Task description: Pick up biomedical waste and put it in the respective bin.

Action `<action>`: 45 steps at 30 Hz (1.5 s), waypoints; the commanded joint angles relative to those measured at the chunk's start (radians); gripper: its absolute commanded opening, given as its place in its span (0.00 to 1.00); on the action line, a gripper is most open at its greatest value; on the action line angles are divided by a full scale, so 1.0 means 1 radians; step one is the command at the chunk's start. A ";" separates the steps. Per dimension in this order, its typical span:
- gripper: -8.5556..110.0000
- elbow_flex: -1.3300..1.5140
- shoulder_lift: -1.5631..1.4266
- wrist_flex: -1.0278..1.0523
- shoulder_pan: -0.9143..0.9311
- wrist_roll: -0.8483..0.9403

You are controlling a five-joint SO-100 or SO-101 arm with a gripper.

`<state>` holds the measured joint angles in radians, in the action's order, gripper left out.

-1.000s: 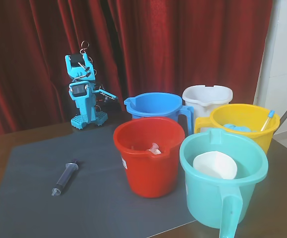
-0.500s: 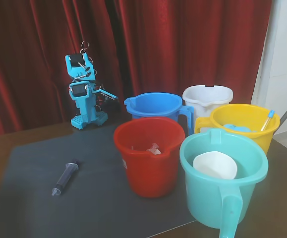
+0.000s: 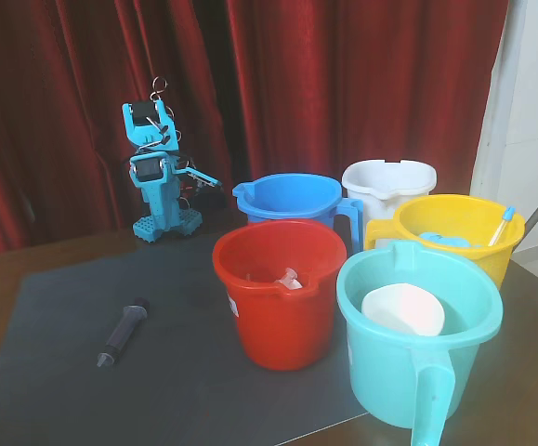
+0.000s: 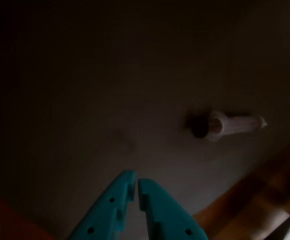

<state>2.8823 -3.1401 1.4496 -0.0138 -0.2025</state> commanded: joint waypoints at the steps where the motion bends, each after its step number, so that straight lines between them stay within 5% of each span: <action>1: 0.07 -0.003 0.003 0.025 -0.008 0.005; 8: 0.07 -0.003 0.003 0.028 -0.006 -0.006; 16: 0.07 0.044 0.002 -0.351 -0.008 0.008; 21: 0.07 -0.064 0.009 -0.416 0.003 0.005; 30: 0.07 -0.468 0.273 -0.198 0.137 0.078; 45: 0.07 -1.451 1.324 0.103 0.229 0.235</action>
<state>1.5754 -1.9834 1.5309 0.2102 0.0230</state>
